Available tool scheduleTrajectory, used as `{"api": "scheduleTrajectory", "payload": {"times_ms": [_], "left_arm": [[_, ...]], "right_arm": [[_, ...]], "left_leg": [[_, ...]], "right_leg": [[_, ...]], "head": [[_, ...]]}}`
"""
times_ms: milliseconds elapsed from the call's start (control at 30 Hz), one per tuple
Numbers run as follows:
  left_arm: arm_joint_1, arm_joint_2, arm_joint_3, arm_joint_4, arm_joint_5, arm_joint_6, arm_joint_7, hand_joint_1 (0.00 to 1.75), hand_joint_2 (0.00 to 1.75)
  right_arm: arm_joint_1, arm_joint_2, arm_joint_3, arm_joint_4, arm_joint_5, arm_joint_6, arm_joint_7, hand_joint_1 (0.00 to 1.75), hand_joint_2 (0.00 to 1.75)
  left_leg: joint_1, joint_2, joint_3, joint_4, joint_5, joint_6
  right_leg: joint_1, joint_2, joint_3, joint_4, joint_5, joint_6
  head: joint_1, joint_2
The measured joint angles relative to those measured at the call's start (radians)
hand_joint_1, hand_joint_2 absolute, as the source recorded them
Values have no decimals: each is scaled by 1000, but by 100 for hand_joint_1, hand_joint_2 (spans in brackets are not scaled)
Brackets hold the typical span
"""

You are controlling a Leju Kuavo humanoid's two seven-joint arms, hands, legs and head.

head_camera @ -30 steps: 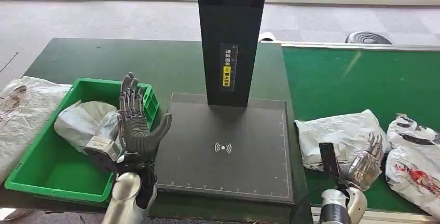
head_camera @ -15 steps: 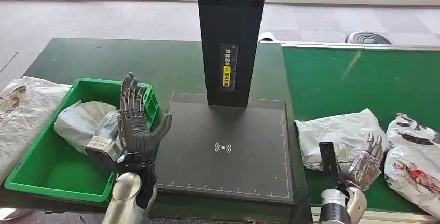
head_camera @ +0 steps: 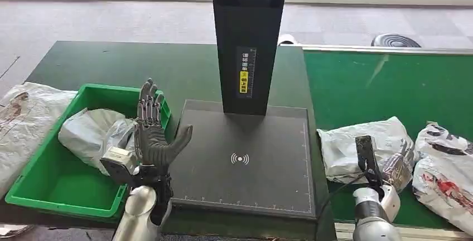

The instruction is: Moved the parcel from conveyor to table for the left to box.

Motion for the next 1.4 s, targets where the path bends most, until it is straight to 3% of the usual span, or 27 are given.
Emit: {"api": "scheduleTrajectory", "payload": {"times_ms": [733,800,867,900,1400], "left_arm": [[-2,0,-10,4,0,0,0,0,175],[-3,0,-12,6,0,-8,0,0,175],[-5,1,-19,11,-1,-9,0,0,175],[-5,1,-20,12,-1,-9,0,0,175],[-6,2,-21,18,10,1,0,0,175]], "right_arm": [[-2,-7,0,20,0,1,1,0,175],[-6,-8,3,45,47,118,90,0,175],[-6,-16,9,65,74,344,167,0,175],[-6,-16,10,68,76,391,173,0,175],[-21,-18,57,104,109,462,215,0,175]], "left_leg": [[0,0,0,0,0,0],[0,0,0,0,0,0],[0,0,0,0,0,0],[0,0,0,0,0,0],[0,4,2,0,0,0]], "right_leg": [[0,0,0,0,0,0],[0,0,0,0,0,0],[0,0,0,0,0,0],[0,0,0,0,0,0],[0,4,1,0,0,0]], "head": [[0,0],[0,0],[0,0],[0,0],[0,0]]}}
